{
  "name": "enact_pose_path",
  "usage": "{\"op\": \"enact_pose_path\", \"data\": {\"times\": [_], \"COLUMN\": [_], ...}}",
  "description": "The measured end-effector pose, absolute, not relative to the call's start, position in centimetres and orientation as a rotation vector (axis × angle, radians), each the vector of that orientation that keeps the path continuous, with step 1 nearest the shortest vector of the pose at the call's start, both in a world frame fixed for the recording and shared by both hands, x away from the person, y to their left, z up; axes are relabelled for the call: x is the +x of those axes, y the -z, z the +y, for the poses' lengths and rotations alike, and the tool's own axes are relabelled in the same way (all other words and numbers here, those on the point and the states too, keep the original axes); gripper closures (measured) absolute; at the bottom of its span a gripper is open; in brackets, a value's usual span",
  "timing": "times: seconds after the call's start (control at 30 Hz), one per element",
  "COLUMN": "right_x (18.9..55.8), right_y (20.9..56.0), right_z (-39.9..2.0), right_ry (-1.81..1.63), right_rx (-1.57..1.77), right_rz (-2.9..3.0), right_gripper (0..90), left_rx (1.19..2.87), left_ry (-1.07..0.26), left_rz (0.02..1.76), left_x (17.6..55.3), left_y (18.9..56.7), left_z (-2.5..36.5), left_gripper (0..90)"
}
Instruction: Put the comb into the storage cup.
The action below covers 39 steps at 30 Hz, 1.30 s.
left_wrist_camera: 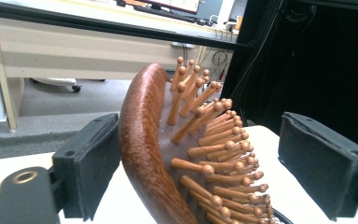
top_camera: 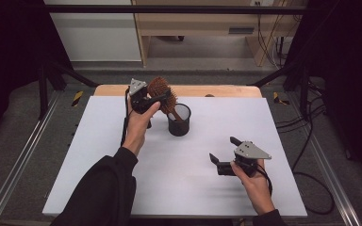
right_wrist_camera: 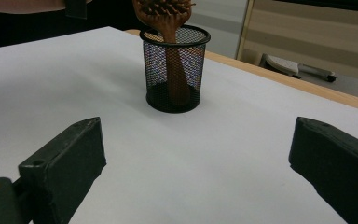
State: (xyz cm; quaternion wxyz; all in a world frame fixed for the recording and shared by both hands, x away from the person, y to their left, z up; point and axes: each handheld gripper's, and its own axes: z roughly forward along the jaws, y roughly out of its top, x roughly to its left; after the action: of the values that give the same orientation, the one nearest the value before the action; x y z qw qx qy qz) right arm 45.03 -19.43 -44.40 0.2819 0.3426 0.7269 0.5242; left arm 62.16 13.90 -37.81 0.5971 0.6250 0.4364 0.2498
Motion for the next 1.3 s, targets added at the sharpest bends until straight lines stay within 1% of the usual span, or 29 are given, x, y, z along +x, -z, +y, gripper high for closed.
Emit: {"op": "enact_pose_path", "data": {"times": [0.2,0.53,1.3], "right_x": [45.0,45.0,45.1], "right_y": [44.4,44.4,44.4], "right_z": [-19.4,-19.4,-19.5], "right_ry": [-1.404,-1.404,-1.401], "right_rx": [0.918,0.919,0.929], "right_rz": [1.948,1.955,1.950], "right_gripper": [3.8,3.7,3.7], "left_rx": [1.452,1.443,1.438], "left_ry": [-0.578,-0.578,-0.609], "left_rz": [1.033,1.023,1.005], "left_x": [62.2,62.1,60.7], "left_y": [37.9,37.8,38.0], "left_z": [14.1,14.1,14.7], "left_gripper": [7.4,4.5,4.2]}}
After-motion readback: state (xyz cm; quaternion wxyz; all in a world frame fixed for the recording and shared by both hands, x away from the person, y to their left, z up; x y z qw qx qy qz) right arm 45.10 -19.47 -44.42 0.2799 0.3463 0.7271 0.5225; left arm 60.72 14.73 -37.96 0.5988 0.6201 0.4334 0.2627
